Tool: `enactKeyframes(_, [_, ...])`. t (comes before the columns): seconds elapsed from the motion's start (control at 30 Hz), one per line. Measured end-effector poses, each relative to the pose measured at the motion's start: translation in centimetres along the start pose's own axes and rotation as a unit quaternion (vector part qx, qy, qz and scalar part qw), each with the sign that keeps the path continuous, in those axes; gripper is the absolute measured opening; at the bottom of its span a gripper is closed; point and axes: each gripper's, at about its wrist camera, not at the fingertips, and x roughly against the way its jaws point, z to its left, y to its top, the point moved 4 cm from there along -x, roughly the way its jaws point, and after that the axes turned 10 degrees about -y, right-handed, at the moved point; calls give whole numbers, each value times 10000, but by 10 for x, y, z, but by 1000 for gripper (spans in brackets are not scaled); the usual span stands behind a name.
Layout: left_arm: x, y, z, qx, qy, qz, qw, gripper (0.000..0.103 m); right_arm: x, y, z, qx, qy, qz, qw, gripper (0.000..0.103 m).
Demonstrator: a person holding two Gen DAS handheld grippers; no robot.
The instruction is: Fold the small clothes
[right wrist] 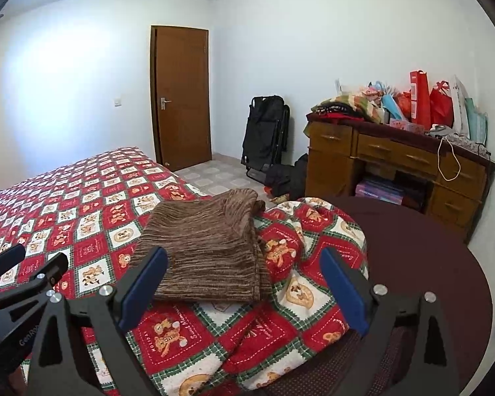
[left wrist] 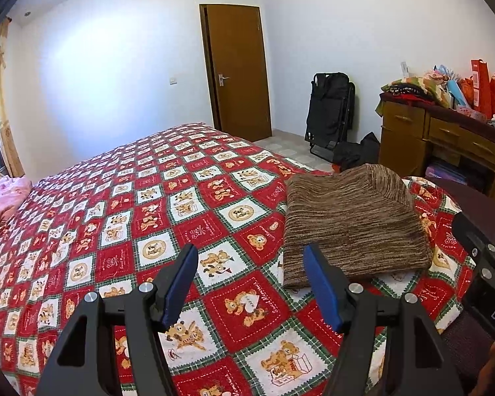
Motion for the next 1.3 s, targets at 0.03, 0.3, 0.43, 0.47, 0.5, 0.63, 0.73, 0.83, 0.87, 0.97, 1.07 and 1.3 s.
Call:
enactKeyframes(0.03, [0,0,0,3,-7,0,10000,67,0,0,0,-5,1,9,10000,96])
enactKeyframes(0.3, [-1,0,0,0,7,21,10000,67,-1,1,-2,-16,6,32,10000,96])
enactKeyframes(0.43, [-1,0,-1,-1,-7,17,10000,67,-2,0,-2,-25,4,41,10000,96])
enactKeyframes(0.47, [-1,-1,-1,-4,-11,14,10000,67,-2,0,-2,-26,9,41,10000,96])
enactKeyframes(0.5, [0,-1,-1,-5,-16,12,10000,67,-2,0,-2,-35,6,52,10000,96])
enactKeyframes(0.63, [0,-1,-1,-13,-4,19,10000,67,-4,-2,-2,-40,14,77,10000,96])
enactKeyframes(0.73, [0,-1,-1,-27,22,29,10000,67,-4,-4,-2,-51,16,103,9999,96])
enactKeyframes(0.83, [-1,-1,-1,-50,45,43,10000,67,-5,-3,-2,-53,20,94,9999,96])
enactKeyframes(0.87, [-1,-1,-1,-55,49,39,10000,67,-4,-4,-2,-61,12,90,9999,96])
enactKeyframes(0.97, [-1,0,0,-84,107,24,9999,67,-3,-4,-3,-75,4,83,9999,96])
enactKeyframes(1.07, [-1,0,0,-113,158,14,9998,67,-4,-4,-3,-73,8,80,9999,96])
enactKeyframes(1.3, [-1,0,-2,-149,150,11,9998,67,2,-2,-7,-138,-46,50,9999,96])
